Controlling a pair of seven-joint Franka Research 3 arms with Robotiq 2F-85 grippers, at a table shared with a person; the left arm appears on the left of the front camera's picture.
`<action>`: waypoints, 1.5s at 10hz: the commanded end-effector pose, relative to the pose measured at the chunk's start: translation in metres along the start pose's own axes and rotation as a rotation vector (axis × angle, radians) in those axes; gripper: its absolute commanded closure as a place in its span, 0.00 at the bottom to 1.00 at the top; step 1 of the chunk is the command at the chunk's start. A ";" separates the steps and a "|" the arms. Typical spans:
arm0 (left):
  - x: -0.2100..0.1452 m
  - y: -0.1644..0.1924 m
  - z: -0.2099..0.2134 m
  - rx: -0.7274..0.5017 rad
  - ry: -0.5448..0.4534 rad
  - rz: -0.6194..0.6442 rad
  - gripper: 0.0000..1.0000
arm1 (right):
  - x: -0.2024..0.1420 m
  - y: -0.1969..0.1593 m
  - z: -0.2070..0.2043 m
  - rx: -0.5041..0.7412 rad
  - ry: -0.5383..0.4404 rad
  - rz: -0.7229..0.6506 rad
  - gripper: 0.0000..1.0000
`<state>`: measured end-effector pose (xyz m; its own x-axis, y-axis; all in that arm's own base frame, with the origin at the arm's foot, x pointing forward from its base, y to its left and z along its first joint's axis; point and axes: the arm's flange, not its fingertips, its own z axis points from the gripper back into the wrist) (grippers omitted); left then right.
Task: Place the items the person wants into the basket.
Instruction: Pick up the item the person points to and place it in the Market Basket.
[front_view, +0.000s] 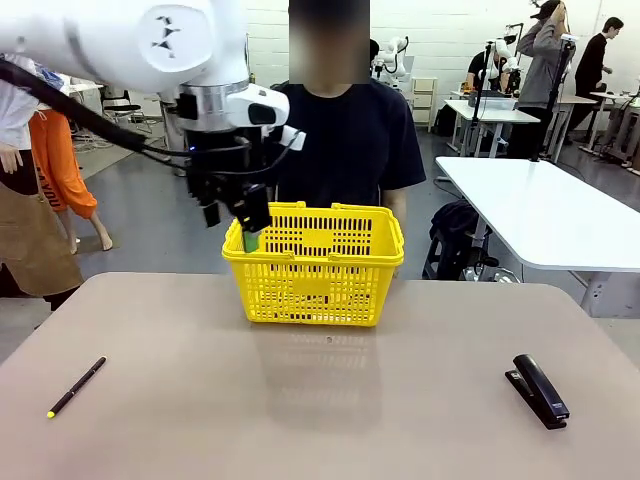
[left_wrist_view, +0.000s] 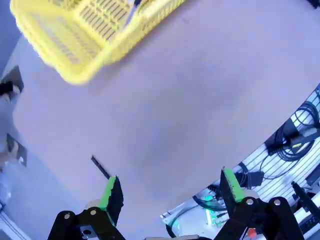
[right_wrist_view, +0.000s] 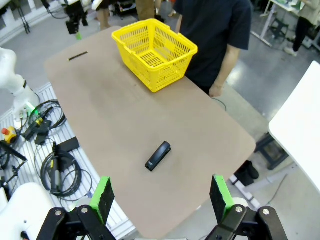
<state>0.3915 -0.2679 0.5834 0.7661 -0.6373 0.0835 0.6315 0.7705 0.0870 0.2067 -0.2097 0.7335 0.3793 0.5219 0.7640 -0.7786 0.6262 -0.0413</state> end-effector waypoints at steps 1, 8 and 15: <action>-0.022 0.004 -0.014 0.006 0.059 0.015 0.00 | 0.001 0.000 0.000 0.012 -0.012 0.003 0.00; -0.027 0.007 -0.024 0.006 0.088 0.021 0.00 | 0.001 0.000 0.000 0.012 -0.012 0.003 0.00; -0.027 0.007 -0.024 0.006 0.088 0.021 0.00 | 0.001 0.000 0.000 0.012 -0.012 0.003 0.00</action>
<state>0.3797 -0.2451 0.5561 0.7822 -0.6230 -0.0106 0.6205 0.7773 0.1036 0.2066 -0.2098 0.7335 0.3794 0.5216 0.7642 -0.7783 0.6265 -0.0412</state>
